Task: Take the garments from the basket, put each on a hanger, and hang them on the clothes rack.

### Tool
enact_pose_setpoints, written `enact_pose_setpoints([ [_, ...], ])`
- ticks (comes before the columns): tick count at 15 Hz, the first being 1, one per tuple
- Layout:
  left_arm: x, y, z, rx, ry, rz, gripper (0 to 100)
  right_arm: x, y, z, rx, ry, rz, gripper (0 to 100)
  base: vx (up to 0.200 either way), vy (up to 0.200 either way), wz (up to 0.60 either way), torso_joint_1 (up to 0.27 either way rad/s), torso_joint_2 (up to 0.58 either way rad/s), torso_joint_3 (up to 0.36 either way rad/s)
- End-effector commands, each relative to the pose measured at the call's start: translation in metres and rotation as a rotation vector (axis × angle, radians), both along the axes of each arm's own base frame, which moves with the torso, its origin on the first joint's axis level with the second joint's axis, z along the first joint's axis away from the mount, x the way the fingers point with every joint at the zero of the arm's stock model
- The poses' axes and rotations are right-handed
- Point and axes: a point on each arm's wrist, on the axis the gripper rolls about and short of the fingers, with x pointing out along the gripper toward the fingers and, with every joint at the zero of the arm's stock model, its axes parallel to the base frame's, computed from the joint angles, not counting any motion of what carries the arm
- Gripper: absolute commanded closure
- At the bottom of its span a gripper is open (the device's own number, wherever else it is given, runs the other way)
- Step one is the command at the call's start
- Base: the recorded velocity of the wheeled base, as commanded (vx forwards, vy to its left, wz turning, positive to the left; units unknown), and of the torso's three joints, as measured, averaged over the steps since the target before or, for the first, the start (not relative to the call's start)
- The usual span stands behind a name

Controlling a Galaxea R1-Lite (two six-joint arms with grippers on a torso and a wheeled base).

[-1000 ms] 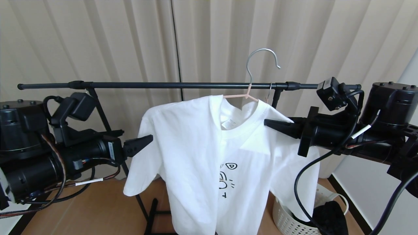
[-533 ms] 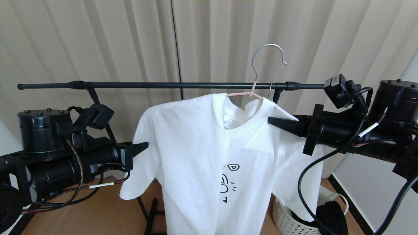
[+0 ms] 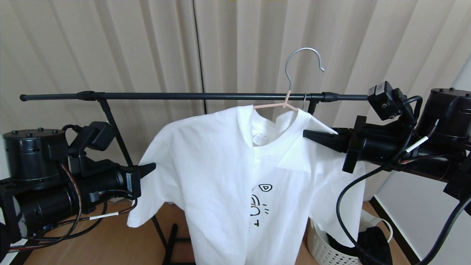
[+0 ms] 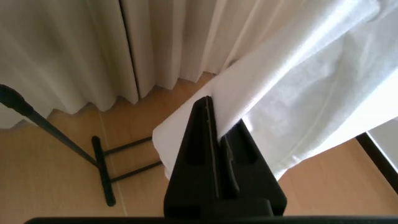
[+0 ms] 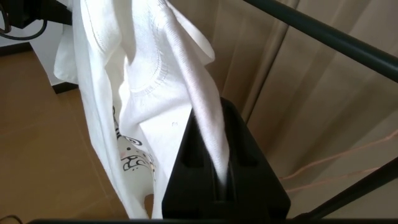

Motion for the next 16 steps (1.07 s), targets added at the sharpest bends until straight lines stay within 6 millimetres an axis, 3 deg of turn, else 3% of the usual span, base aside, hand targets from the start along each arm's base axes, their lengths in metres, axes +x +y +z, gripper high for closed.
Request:
enact_pose_setpoints([
  [1,-0.0031,0.0033,0.0009,-0.003,-0.004,0.011,100,0.0004,-0.0004,0.0006,0.0,-0.003,-0.002,100,0.0,0.0,0.0,0.0,0.0,0.0],
  [15,-0.0052,0.0112,-0.0047,-0.028,0.03,0.054,100,0.0013,-0.0043,0.002,0.003,-0.007,-0.015,100,0.0,0.0,0.0,0.0,0.0,0.0],
  [16,-0.0065,0.0111,-0.0028,-0.03,0.021,0.051,0,0.0016,-0.0042,0.0014,0.002,-0.004,-0.015,100,0.0,0.0,0.0,0.0,0.0,0.0],
])
